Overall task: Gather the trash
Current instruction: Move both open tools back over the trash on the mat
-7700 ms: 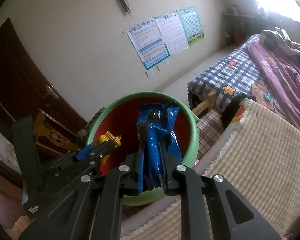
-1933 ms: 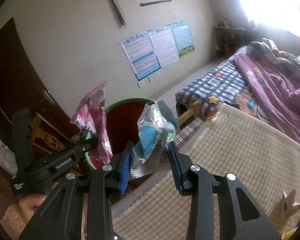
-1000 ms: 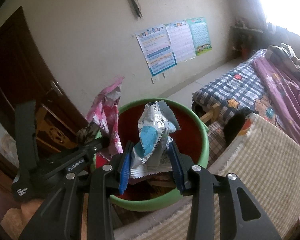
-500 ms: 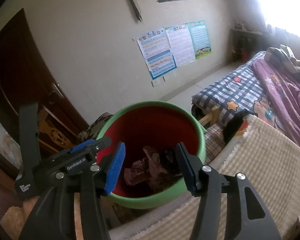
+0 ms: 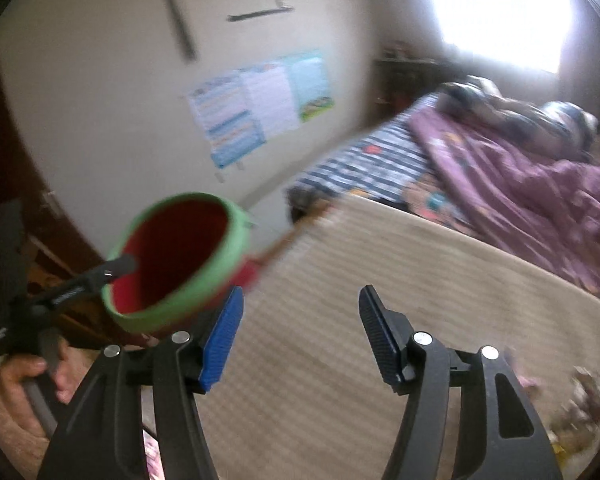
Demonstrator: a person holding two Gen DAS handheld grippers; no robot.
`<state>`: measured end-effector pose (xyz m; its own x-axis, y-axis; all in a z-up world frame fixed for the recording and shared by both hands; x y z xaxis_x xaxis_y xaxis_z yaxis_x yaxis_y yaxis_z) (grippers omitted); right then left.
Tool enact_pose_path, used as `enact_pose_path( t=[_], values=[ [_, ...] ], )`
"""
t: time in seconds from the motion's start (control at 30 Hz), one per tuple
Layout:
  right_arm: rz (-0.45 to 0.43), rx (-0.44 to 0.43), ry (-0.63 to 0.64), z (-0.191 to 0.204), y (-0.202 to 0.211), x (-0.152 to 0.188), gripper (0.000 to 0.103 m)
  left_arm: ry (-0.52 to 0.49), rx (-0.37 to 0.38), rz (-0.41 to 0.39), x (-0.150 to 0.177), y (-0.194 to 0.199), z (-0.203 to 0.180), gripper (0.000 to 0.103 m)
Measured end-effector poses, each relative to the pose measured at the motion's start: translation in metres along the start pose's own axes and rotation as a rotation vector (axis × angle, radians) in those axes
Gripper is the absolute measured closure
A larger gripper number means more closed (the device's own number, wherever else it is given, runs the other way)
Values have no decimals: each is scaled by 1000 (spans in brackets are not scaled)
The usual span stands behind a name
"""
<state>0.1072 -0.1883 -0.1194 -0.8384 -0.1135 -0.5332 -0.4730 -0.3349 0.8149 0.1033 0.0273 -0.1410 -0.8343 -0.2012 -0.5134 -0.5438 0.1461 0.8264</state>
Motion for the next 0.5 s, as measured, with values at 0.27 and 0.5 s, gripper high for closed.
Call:
enact_pose_path(
  t=[0.27,0.5],
  values=[
    [19,165,-209,-115,52,63,44,-219,145,97,49,-14,-107,44],
    [-1,281,-409,-200,92,113,44,-505,323,226,121,-21,-215,36]
  ],
)
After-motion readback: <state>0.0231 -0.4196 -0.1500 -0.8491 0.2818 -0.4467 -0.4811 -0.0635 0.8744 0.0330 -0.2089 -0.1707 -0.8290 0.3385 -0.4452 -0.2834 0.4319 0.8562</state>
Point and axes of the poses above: each gripper's, at about its wrist camera, not at the fingertips, and y roughly against the way its jaws point, z to its left, x to its underside, the point moved 10 cm from there along -y, roughly the way its jaws point, and after that the axes turned 12 degrees about z, right-handed, at the moved point
